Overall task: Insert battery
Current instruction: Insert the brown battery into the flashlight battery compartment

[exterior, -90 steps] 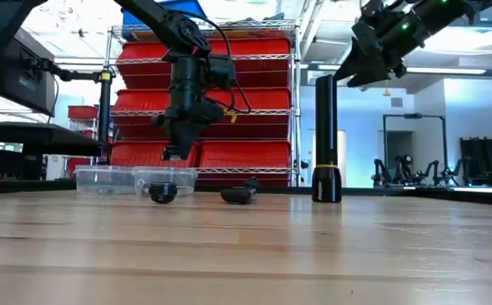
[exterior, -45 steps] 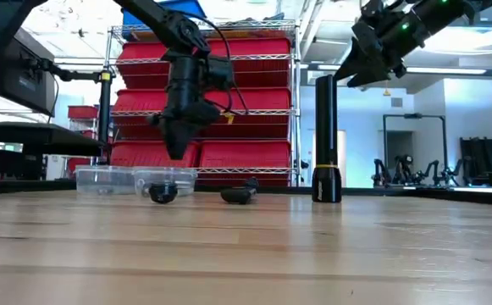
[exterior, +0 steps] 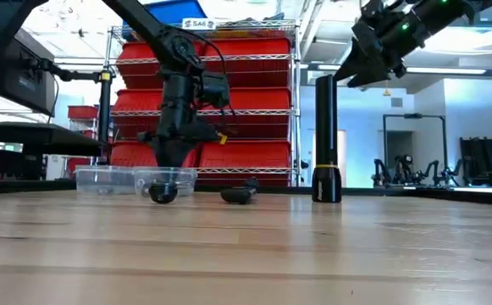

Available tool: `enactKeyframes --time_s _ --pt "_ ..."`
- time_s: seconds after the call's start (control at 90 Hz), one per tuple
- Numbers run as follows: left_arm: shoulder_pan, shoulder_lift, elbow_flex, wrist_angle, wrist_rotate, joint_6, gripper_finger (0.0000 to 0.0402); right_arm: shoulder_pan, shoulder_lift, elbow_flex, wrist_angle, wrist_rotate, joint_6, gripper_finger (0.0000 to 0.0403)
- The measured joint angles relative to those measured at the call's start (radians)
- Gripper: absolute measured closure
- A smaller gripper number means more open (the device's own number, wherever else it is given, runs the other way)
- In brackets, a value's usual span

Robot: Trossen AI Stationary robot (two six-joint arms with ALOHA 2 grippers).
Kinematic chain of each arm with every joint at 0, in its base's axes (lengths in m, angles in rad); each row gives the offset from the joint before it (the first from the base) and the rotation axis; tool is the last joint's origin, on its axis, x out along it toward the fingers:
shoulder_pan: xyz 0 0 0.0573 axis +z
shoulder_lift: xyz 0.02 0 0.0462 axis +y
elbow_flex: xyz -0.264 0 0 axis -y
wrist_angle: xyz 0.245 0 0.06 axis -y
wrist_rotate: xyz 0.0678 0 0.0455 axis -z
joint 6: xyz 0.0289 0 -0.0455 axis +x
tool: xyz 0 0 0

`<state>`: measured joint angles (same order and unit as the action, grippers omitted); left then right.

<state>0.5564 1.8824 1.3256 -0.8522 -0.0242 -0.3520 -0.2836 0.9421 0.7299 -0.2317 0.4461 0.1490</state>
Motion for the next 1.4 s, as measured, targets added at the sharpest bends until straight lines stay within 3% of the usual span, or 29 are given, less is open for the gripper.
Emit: enactKeyframes --time_s 0.411,0.633,0.811,1.067,1.4 --pt "0.0 0.001 -0.104 0.069 -0.022 0.03 0.032 0.0 0.0 0.0 -0.002 0.0 0.0 0.0121" --pt "-0.002 0.0 -0.113 0.083 -0.025 0.041 0.0372 0.0 0.0 0.0 -0.002 0.0 0.0 0.0121" --pt "-0.002 0.0 -0.096 0.06 -0.024 0.041 0.0373 0.0 0.0 0.0 -0.002 0.0 0.0 0.0121" --pt "-0.003 0.002 -0.029 -0.004 -0.022 0.07 0.0321 0.0 0.0 0.0 -0.001 0.0 0.0 0.0121" --pt "0.01 0.002 -0.033 0.013 -0.026 0.09 0.0313 0.0 0.0 0.0 -0.001 0.0 0.0 0.0121"
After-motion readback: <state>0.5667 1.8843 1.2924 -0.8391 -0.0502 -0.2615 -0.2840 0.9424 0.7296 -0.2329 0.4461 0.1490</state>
